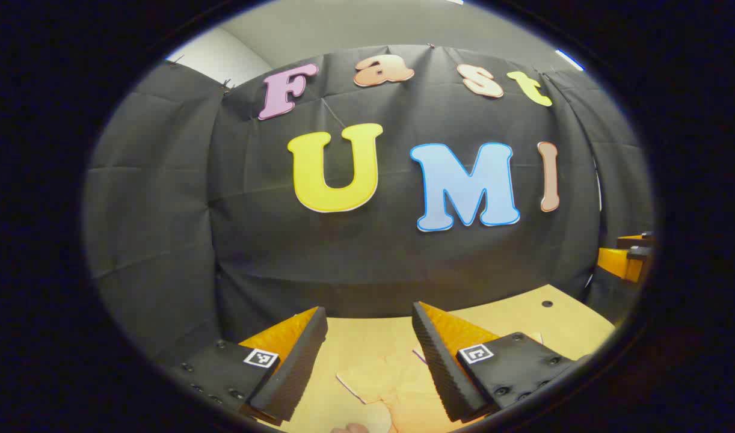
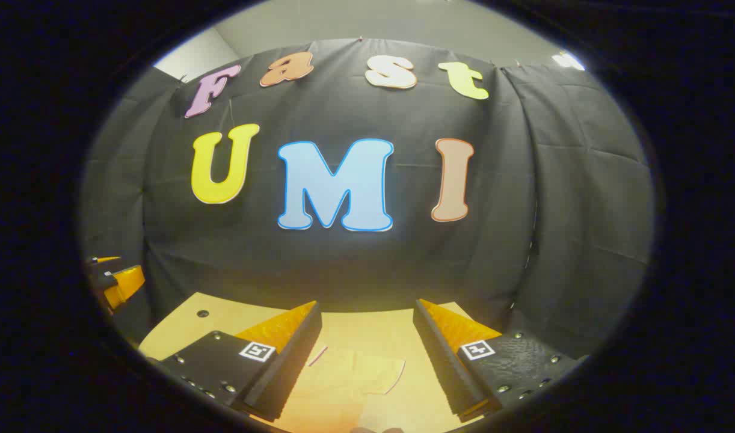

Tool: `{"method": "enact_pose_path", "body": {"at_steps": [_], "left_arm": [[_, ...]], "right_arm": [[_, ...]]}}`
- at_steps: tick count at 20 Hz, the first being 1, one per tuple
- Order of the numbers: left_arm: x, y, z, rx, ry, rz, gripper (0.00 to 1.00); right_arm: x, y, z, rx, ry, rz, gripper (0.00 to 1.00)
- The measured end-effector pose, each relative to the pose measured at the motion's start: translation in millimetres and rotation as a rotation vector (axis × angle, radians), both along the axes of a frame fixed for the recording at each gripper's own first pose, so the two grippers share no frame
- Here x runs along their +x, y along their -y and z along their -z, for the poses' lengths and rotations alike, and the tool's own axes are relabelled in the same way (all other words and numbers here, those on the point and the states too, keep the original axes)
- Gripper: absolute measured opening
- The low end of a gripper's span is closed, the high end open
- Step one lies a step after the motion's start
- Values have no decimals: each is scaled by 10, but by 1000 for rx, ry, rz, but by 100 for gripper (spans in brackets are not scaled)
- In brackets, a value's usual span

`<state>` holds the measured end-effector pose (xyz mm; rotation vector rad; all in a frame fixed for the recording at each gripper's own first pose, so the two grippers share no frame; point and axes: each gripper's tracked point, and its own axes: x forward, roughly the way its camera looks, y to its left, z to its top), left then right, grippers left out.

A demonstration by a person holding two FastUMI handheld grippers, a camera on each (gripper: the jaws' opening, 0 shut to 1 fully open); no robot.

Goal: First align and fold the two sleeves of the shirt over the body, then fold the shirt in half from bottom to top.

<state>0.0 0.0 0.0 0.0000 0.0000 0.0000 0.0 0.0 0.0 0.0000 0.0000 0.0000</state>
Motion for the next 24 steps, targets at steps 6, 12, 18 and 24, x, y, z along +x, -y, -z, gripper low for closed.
{"method": "enact_pose_path", "body": {"at_steps": [6, 12, 18, 24], "left_arm": [[7, 23, 43, -25, -10, -2, 94], [-28, 10, 44, -32, -10, -7, 93], [-53, 23, 81, -39, -20, -15, 93], [-61, -59, 138, -46, -41, -37, 93]], "right_arm": [[69, -1, 196, -6, -56, -10, 96], [203, 43, 446, 17, -125, -19, 96], [532, 134, 943, 46, -272, -23, 96], [970, 246, 1511, 90, -421, 0, 97]]}}
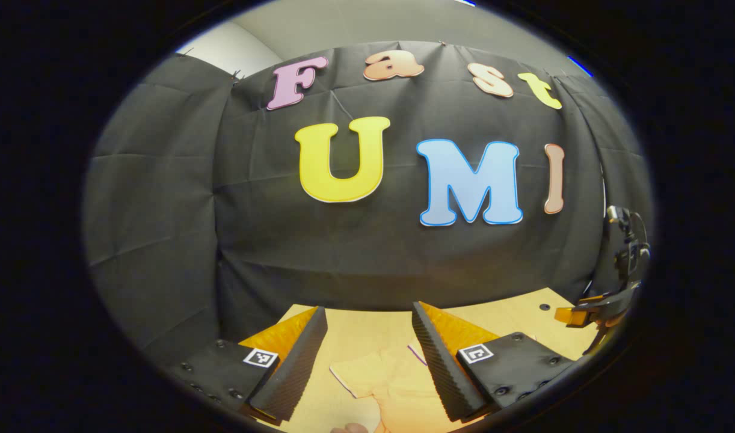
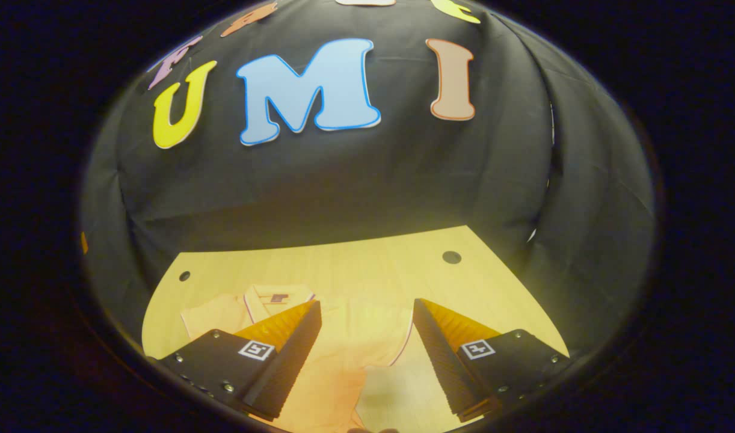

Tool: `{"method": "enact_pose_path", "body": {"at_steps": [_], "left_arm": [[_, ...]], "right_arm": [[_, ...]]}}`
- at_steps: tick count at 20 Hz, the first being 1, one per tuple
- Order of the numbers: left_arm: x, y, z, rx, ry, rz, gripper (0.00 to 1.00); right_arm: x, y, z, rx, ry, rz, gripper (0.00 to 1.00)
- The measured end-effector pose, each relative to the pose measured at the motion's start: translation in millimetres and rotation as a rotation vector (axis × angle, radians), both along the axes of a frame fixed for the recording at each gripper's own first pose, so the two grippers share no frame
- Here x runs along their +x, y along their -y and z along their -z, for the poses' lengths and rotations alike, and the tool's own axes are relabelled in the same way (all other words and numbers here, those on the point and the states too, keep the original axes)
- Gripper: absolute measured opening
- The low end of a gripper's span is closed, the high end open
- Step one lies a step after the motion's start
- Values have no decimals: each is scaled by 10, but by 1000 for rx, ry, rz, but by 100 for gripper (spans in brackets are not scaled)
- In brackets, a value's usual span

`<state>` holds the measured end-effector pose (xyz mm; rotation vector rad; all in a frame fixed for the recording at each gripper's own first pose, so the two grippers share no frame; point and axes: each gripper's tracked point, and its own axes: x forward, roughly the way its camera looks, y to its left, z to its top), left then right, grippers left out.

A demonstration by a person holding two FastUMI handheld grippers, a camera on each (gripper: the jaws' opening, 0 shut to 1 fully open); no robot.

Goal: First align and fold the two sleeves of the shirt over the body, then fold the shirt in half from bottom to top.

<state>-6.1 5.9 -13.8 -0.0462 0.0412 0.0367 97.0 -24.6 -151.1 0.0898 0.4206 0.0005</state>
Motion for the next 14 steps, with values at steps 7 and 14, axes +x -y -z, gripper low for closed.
{"method": "enact_pose_path", "body": {"at_steps": [7, 14], "left_arm": [[15, -132, 101, 13, -37, -43, 94], [108, -249, 205, 26, -69, -85, 94]], "right_arm": [[503, 186, 800, -1, -165, 48, 97], [778, 260, 1359, -31, -258, 55, 97]]}}
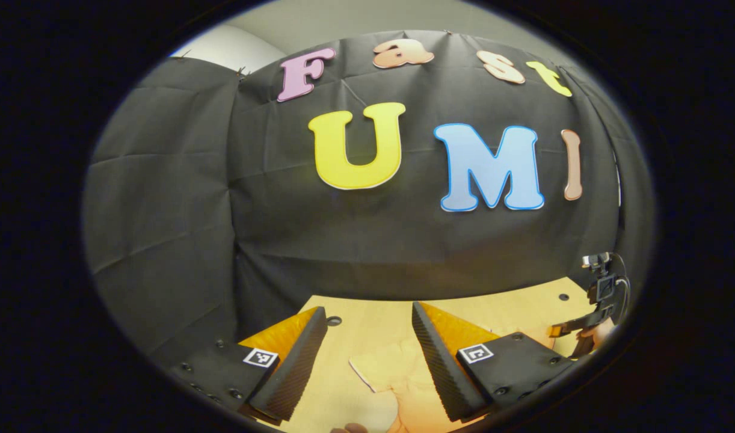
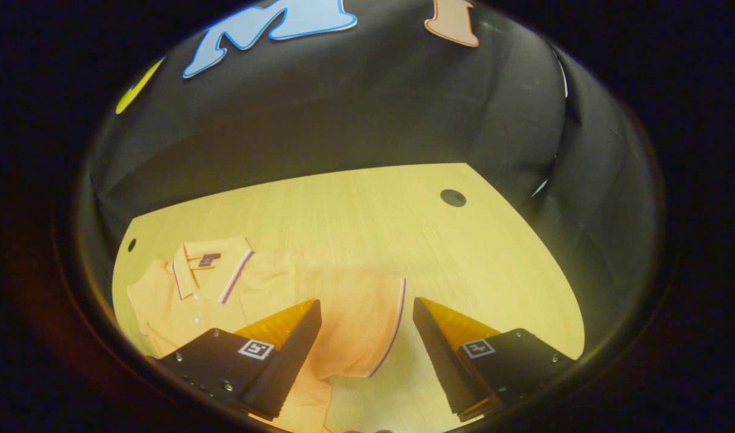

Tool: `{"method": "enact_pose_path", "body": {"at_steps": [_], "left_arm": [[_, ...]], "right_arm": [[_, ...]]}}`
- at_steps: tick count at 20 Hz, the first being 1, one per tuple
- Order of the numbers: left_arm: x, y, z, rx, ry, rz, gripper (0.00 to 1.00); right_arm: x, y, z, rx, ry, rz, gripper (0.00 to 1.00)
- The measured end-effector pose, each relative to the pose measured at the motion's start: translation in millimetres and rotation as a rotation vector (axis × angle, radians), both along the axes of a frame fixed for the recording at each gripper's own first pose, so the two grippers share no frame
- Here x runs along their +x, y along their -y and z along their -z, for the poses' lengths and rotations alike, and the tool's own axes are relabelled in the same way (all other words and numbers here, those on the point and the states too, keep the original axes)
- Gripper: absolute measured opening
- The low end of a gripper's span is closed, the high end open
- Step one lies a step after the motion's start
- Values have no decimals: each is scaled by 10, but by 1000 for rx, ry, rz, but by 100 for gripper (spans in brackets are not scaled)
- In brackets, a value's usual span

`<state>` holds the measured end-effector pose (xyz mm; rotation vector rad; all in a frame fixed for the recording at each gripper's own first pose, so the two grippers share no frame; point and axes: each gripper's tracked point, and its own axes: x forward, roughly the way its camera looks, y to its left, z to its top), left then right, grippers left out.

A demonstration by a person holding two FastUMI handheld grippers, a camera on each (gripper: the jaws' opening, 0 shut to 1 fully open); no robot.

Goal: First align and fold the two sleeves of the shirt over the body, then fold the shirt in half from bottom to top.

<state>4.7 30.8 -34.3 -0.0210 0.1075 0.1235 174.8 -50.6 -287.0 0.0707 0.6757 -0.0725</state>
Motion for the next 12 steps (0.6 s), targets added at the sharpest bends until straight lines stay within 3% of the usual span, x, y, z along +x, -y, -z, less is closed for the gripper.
{"method": "enact_pose_path", "body": {"at_steps": [10, 11, 12], "left_arm": [[153, 184, 142, -15, -30, 8, 94], [173, 211, 154, -17, -32, 11, 94], [186, 238, 158, -19, -35, 14, 94]], "right_arm": [[17, 16, 586, 47, -120, 8, 97], [36, -1, 582, 57, -120, 16, 93], [51, -6, 604, 63, -113, 12, 80]]}}
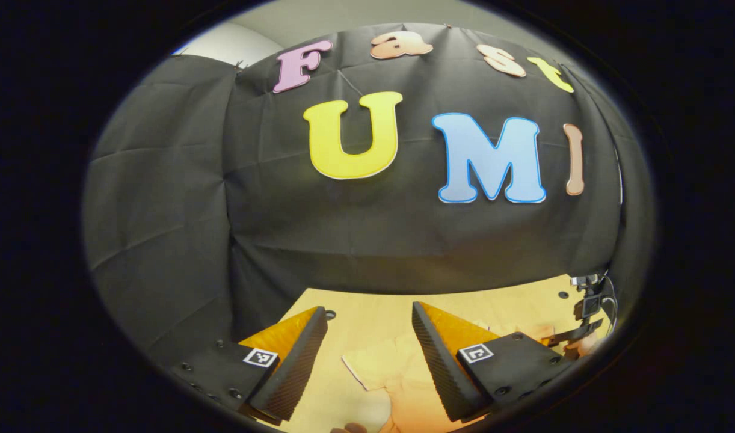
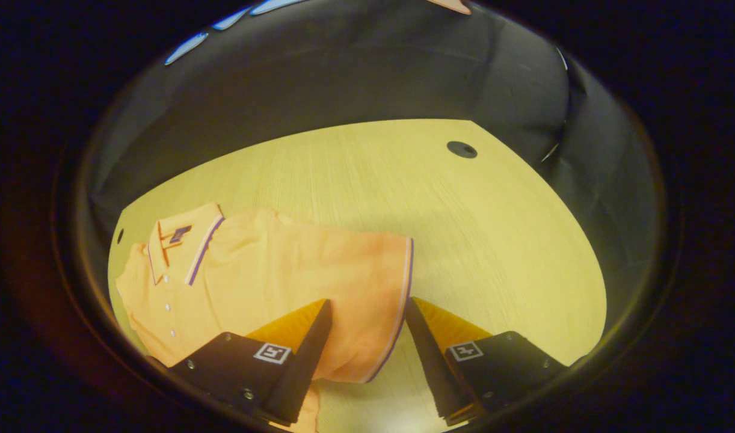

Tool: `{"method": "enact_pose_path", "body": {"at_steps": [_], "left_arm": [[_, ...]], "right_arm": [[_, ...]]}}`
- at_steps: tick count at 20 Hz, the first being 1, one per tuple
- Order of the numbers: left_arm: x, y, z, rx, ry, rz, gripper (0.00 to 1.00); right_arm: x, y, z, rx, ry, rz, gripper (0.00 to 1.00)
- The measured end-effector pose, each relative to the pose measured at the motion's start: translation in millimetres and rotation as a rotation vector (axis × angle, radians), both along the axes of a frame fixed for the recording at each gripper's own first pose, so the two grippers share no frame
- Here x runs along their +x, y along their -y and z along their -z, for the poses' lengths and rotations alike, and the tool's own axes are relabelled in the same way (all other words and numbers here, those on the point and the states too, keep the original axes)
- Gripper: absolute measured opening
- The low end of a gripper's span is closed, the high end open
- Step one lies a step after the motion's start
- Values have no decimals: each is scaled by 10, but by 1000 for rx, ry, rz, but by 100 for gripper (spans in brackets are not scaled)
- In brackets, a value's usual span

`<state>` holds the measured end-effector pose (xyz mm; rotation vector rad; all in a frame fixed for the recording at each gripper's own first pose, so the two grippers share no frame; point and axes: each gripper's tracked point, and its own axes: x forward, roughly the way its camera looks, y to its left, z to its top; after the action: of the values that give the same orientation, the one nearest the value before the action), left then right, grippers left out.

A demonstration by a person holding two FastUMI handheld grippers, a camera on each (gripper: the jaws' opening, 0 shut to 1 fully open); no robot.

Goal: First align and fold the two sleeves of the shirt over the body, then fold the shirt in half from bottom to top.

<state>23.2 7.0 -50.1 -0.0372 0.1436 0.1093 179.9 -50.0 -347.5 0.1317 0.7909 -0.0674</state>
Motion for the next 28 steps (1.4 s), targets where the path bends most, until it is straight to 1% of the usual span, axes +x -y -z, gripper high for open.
{"method": "enact_pose_path", "body": {"at_steps": [1, 2, 3, 5, 6, 7, 10, 12, 13, 14, 17, 20, 22, 25, 27, 28], "left_arm": [[14, 23, 14, -2, -3, 3, 94], [34, 49, 31, -4, -6, 6, 94], [48, 73, 48, -6, -8, 9, 94], [52, 102, 46, -7, -11, 11, 94], [58, 119, 53, -5, -12, 12, 94], [57, 124, 52, -3, -13, 12, 94], [56, 107, 123, -7, -26, 8, 94], [72, 86, 194, -19, -40, 1, 93], [82, 68, 235, -24, -48, -3, 95], [85, 51, 262, -27, -53, -8, 94], [106, 0, 352, -29, -68, -19, 94], [121, -59, 458, -37, -93, -26, 94], [137, -105, 553, -50, -109, -35, 94], [131, -173, 706, -71, -137, -47, 94], [128, -197, 791, -87, -153, -50, 94], [137, -217, 848, -93, -162, -51, 95]], "right_arm": [[-4, -17, -28, 0, 1, -11, 78], [15, -46, -15, 10, 4, -21, 53], [23, -59, -42, 14, 9, -29, 42], [32, -81, -22, 14, 13, -23, 18], [35, -96, -30, 9, 12, -27, 9], [33, -99, -37, -5, 13, -29, 10], [74, -164, -228, -42, 69, -58, 9], [89, -281, -390, -64, 107, -103, 10], [103, -367, -449, -80, 127, -129, 10], [112, -467, -525, -91, 147, -158, 10], [92, -854, -662, -86, 186, -254, 10], [23, -1233, -671, -76, 188, -345, 10], [-40, -1435, -595, -67, 169, -388, 10], [-84, -1547, -523, -86, 151, -406, 9], [-129, -1631, -494, -62, 139, -428, 10], [-147, -1626, -504, -59, 132, -427, 19]]}}
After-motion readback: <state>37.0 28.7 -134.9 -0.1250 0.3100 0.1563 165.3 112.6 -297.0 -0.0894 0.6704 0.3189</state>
